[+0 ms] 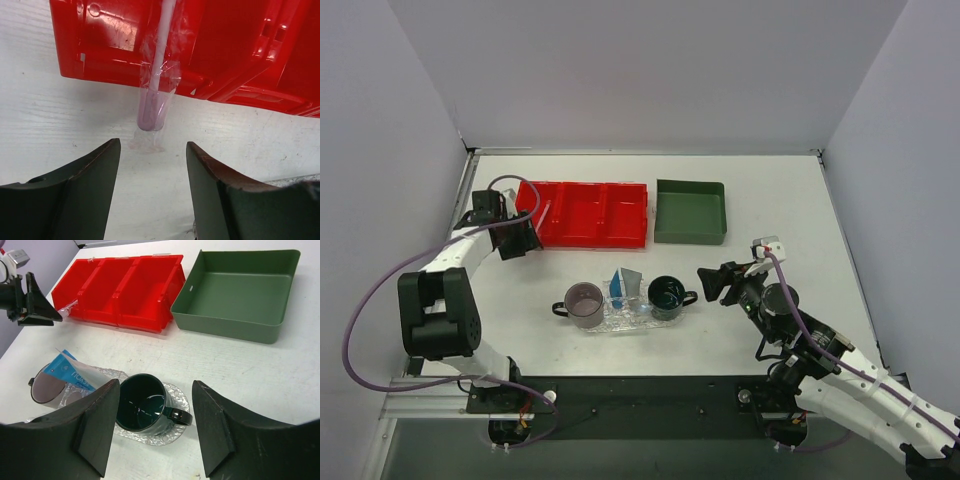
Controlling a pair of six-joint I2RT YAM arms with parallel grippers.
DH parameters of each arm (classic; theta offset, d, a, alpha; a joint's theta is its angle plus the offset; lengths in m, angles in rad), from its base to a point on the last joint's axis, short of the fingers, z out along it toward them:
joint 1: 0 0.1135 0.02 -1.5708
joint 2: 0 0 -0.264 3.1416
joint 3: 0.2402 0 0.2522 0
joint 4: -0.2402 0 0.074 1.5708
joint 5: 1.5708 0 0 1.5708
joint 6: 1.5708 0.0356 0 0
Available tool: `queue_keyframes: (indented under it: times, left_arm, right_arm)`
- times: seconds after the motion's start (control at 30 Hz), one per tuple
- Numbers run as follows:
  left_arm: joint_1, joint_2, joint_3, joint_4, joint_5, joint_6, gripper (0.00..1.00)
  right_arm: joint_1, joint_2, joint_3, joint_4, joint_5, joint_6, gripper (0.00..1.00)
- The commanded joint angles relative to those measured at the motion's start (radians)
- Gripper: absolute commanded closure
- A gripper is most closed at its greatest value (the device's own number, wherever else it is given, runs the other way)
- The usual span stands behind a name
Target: Prepare toiletry sets of a toothbrush and toothpaste on the tray
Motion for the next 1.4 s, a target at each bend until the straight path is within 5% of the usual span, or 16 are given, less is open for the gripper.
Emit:
queue_keyframes:
  times: [0.0, 0.37, 0.87, 1.1, 1.37]
  left_arm:
    - [0.002, 0.029, 0.061, 0.031, 0.021, -0.011, 0.35]
    - [-0.007, 0.117, 0.117, 0.028, -0.017, -0.012, 0.40]
    - [-0.019, 0.091, 0.114, 0.015, -0.014, -0.020, 0.76]
    - [-0.039, -0.044, 0.046, 0.006, -0.058, -0.029, 0.97]
    - [-0.038, -0.320, -0.053, -0.012, -0.167, -0.066, 1.00]
  right_arm:
    - [-0.009, -0.011, -0.003, 0.019, -0.020, 0.020, 0.46]
    - [-0.009, -0.002, -0.003, 0.024, -0.026, 0.022, 0.46]
    - [-0.012, -0.003, 0.003, 0.015, -0.029, 0.023, 0.46]
    - [-0.011, -0.029, 0.016, -0.016, -0.015, 0.006, 0.46]
    - [-0.015, -0.052, 0.025, -0.039, -0.006, -0.014, 0.46]
